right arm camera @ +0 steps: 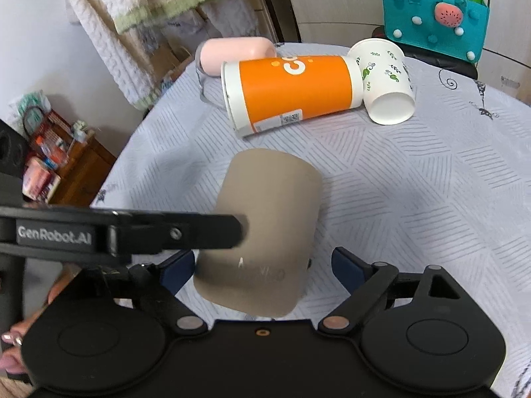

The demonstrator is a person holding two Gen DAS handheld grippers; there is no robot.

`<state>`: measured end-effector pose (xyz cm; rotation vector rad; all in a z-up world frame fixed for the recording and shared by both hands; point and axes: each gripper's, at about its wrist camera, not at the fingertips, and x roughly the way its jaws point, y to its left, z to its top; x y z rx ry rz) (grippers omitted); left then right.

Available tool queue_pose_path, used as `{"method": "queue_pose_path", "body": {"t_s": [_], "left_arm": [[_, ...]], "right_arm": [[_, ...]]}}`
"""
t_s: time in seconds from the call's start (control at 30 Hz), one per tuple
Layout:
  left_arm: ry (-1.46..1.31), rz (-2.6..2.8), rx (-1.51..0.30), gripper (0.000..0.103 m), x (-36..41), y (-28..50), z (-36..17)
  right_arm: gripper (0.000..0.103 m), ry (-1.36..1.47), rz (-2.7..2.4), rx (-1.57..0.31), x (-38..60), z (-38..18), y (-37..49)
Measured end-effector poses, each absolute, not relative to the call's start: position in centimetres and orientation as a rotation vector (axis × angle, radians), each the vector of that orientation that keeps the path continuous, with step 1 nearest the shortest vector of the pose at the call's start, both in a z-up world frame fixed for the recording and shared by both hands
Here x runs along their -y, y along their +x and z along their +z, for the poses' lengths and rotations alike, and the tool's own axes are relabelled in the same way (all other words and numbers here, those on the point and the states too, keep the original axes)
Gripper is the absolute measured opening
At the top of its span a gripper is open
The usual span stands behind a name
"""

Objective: Flip cup upright

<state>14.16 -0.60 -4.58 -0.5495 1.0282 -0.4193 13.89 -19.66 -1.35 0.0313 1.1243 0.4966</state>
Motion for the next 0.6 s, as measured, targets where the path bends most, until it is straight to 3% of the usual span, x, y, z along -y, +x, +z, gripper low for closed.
{"method": "queue_pose_path", "body": {"t_s": [0.2,0.6], "left_arm": [[-0.547,-0.438,-1.011,0.076,-0.7,13.5,-4.7],[-0.635,-0.516,-1.029,0.08,-2.8,12.7,-6.1]], "right_arm": [[0.093,0.014,0.534,-1.135,19.7,-0.3,13.5],[0.093,-0.022,0.62,-1.215,19.1,0.6,13.4]]}}
